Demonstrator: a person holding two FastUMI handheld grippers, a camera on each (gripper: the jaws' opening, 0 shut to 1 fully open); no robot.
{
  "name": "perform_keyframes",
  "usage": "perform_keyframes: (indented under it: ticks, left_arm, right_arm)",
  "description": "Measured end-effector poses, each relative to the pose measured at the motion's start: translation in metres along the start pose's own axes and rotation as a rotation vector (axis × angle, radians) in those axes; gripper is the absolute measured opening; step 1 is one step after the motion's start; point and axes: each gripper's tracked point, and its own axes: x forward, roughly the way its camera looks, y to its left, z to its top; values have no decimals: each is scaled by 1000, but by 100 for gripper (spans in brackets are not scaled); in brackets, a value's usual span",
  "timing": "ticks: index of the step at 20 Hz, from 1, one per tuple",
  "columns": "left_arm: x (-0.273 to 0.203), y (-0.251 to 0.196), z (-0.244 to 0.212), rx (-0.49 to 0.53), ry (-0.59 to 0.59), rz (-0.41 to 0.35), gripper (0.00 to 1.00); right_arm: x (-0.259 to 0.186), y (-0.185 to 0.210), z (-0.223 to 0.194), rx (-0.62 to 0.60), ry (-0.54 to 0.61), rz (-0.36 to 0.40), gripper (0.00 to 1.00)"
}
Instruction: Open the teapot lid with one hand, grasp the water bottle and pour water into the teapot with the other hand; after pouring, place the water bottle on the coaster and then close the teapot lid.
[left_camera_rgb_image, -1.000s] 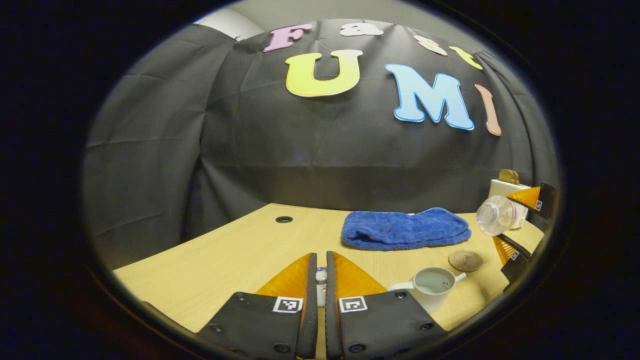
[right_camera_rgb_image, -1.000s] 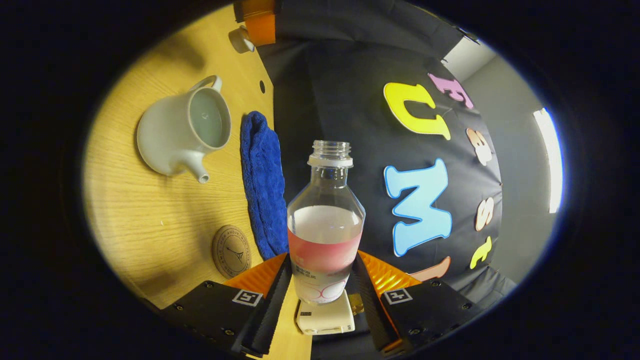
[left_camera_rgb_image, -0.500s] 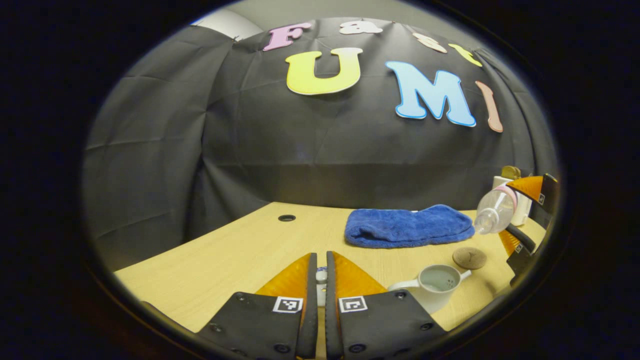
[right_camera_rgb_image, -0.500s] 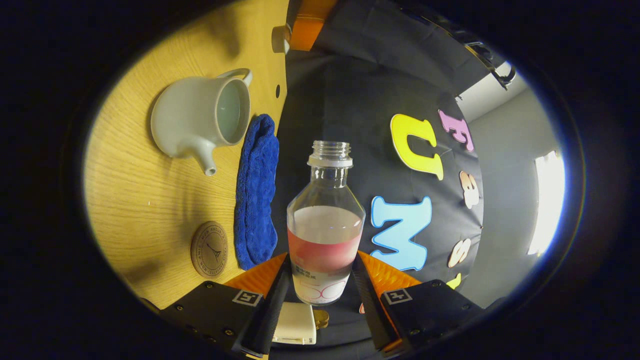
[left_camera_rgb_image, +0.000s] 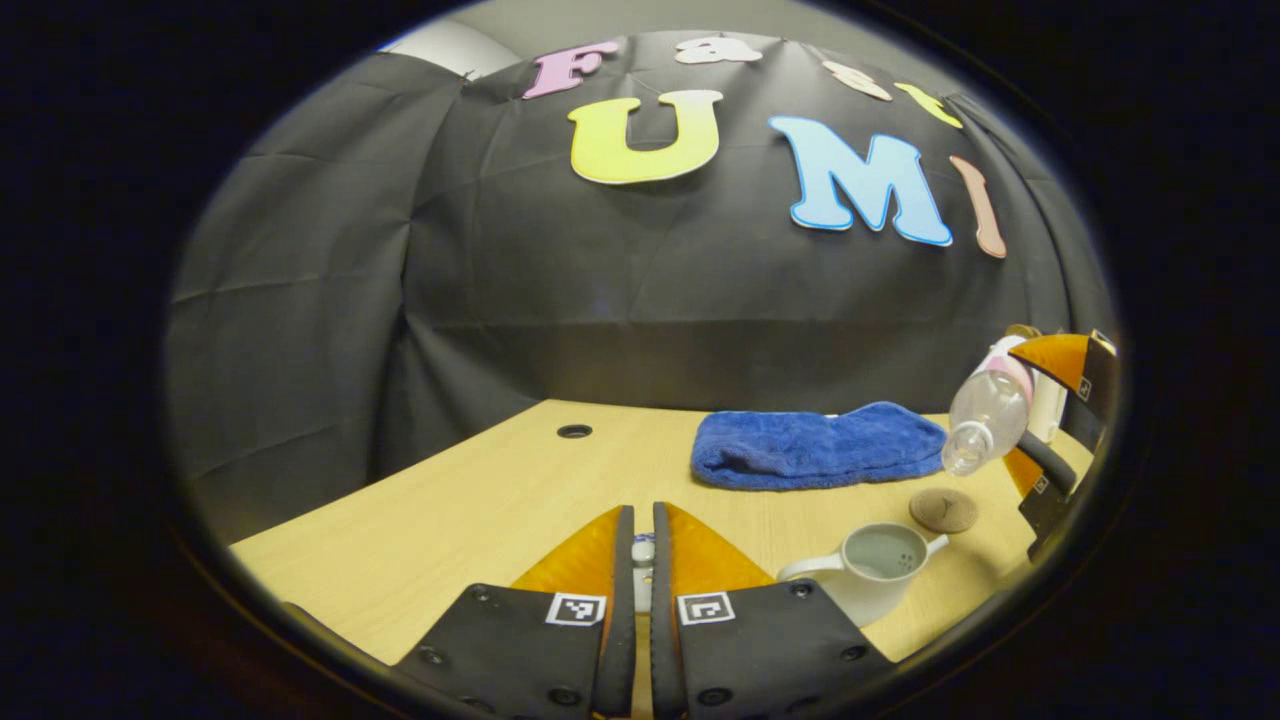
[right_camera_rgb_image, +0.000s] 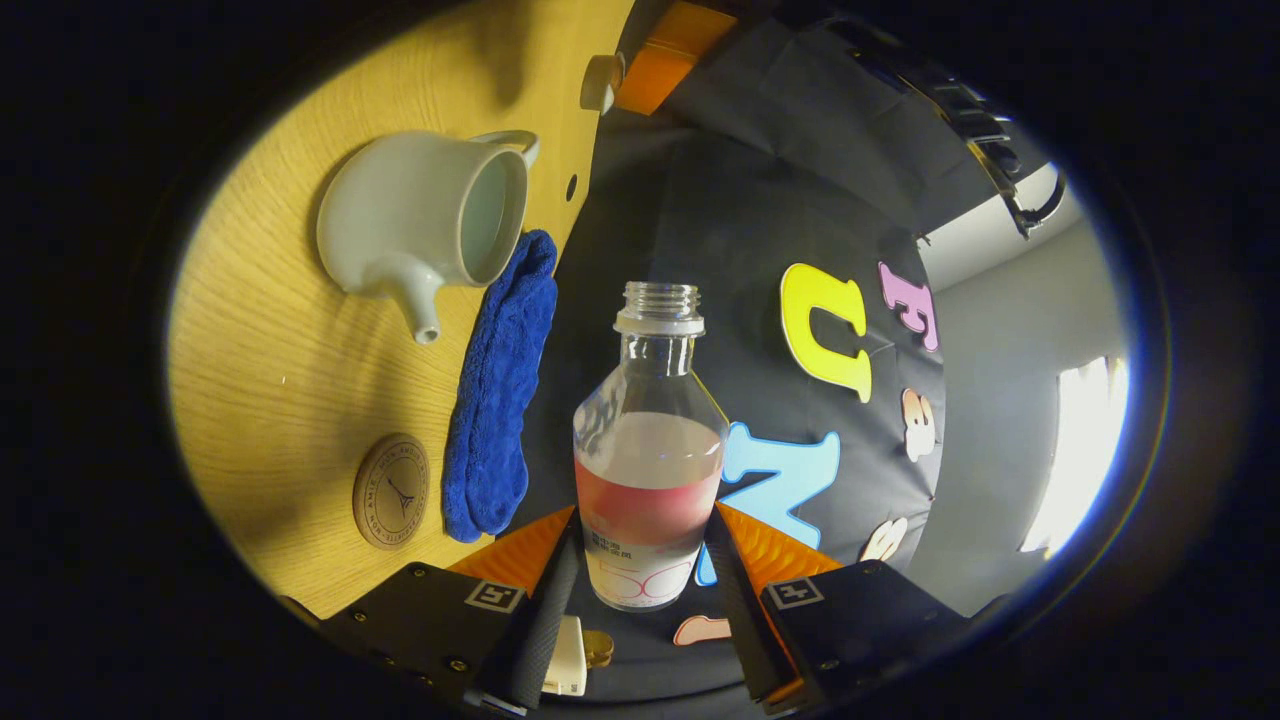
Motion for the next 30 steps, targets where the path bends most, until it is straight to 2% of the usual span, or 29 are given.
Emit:
perform_keyframes:
  ticks: [2, 4, 6, 9, 10, 12, 30]
  left_arm:
    - [0, -1, 0, 0, 1, -1, 12]
    - [0, 0, 1, -1, 1, -1, 12]
    - [0, 0, 0, 0, 2, 1, 13]
    - [1, -1, -1, 1, 6, 0, 13]
    - [1, 0, -2, 1, 7, 2, 13]
    - [1, 0, -2, 3, 10, 4, 13]
    - [2, 0, -8, 16, 33, 9, 13]
  right_arm:
    - [0, 0, 1, -17, -7, -2, 69]
    - [0, 0, 2, -30, -15, -2, 73]
    - [-2, -3, 3, -52, -25, -16, 69]
    - [-1, -4, 5, -80, -38, -32, 73]
    - [0, -6, 7, -87, -42, -39, 69]
    - [3, -8, 9, -106, -51, -49, 73]
    - [13, -14, 2, -173, -75, -102, 73]
